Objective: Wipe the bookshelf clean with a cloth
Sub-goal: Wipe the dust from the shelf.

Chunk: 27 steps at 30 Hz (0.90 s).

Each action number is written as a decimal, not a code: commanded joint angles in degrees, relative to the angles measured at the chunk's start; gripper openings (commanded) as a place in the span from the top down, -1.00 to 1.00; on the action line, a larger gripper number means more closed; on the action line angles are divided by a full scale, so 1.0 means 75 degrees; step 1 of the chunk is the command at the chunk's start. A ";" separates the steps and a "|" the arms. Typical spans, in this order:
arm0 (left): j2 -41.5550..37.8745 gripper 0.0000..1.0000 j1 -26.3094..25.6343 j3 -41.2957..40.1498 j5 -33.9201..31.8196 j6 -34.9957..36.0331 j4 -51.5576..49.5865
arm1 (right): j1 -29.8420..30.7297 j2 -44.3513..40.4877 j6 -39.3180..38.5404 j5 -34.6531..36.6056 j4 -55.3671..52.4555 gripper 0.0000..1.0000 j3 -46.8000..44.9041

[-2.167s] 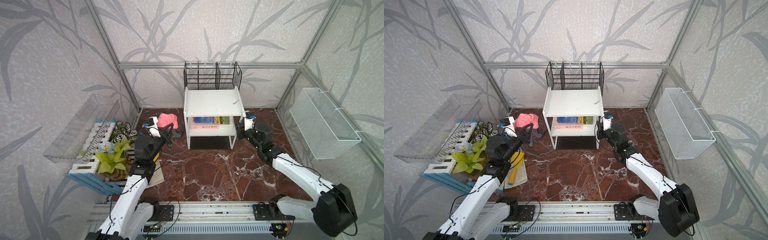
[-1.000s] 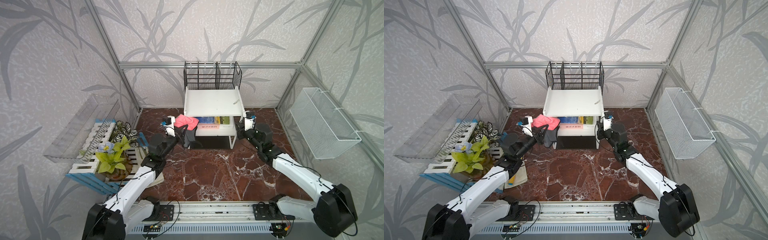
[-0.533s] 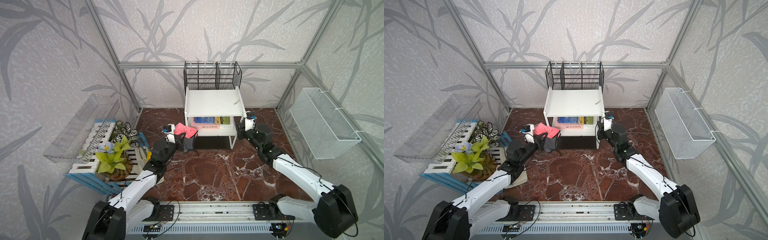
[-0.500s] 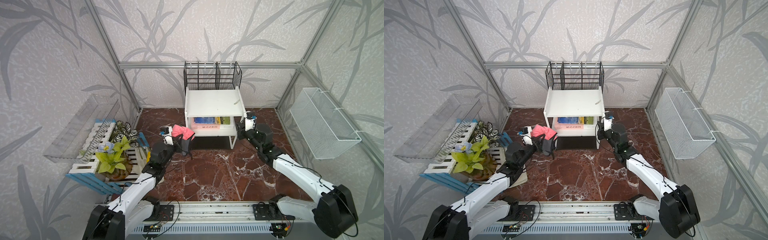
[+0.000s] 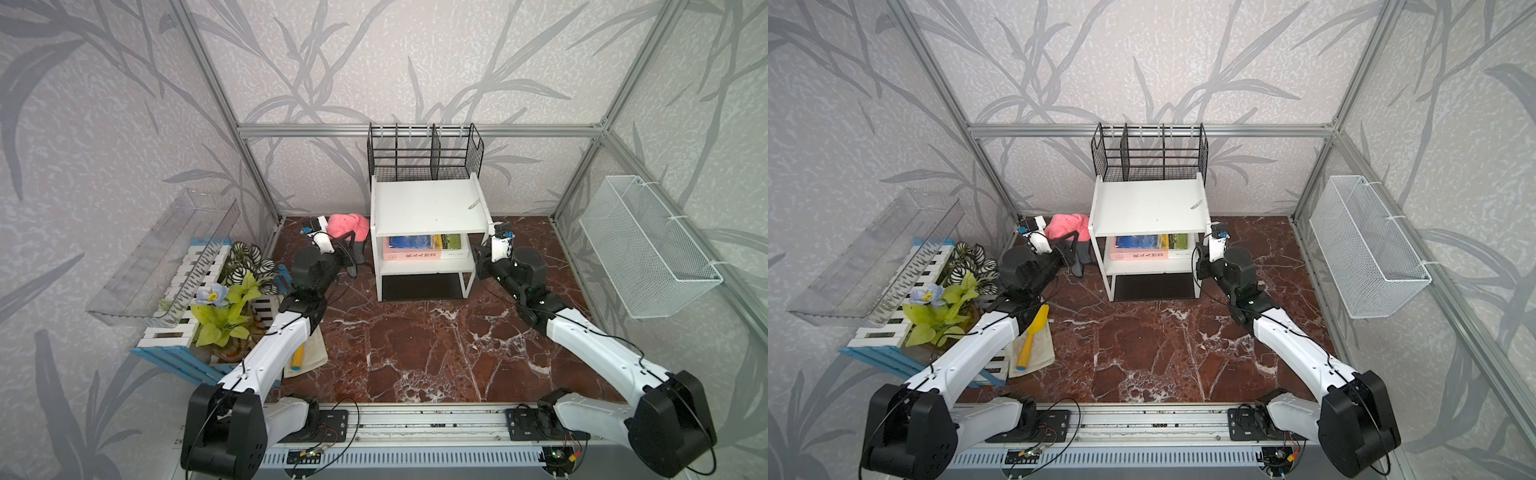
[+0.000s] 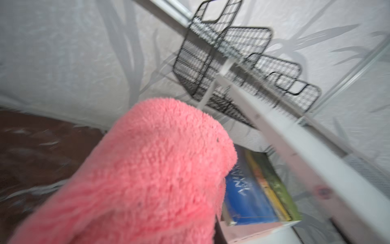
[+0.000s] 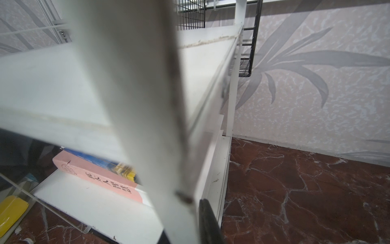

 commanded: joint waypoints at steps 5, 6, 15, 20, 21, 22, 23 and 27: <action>-0.0516 1.00 -0.0222 -0.0634 0.1581 -0.0353 -0.0469 | -0.0174 0.0196 0.1937 -0.0019 -0.1029 1.00 0.0031; -0.0620 1.00 -0.0234 -0.0891 0.1594 -0.0350 -0.0570 | -0.0173 0.0198 0.1930 -0.0011 -0.1035 1.00 0.0034; -0.0893 1.00 -0.0290 -0.2069 0.0745 -0.0888 -0.1346 | -0.0173 0.0385 0.2013 -0.0057 -0.1045 1.00 0.0094; -0.1595 1.00 -0.0317 -0.2049 -0.0119 -0.0715 -0.2951 | -0.0174 0.0417 0.2052 -0.0042 -0.1020 1.00 0.0084; -0.1779 1.00 -0.0341 -0.2189 -0.0030 -0.0836 -0.2970 | -0.0173 0.0409 0.2038 -0.0036 -0.1018 1.00 0.0084; -0.1999 1.00 -0.0385 -0.2385 0.0182 -0.0990 -0.2823 | -0.0178 0.0408 0.2010 -0.0025 -0.1028 1.00 0.0084; -0.2130 1.00 -0.0425 -0.2588 0.0437 -0.1142 -0.2592 | -0.0173 0.0412 0.1990 0.0005 -0.1004 1.00 0.0084; -0.1885 1.00 -0.0758 -0.2948 0.1450 -0.1348 -0.1192 | -0.0181 0.0481 0.1995 -0.0046 -0.0883 1.00 0.0075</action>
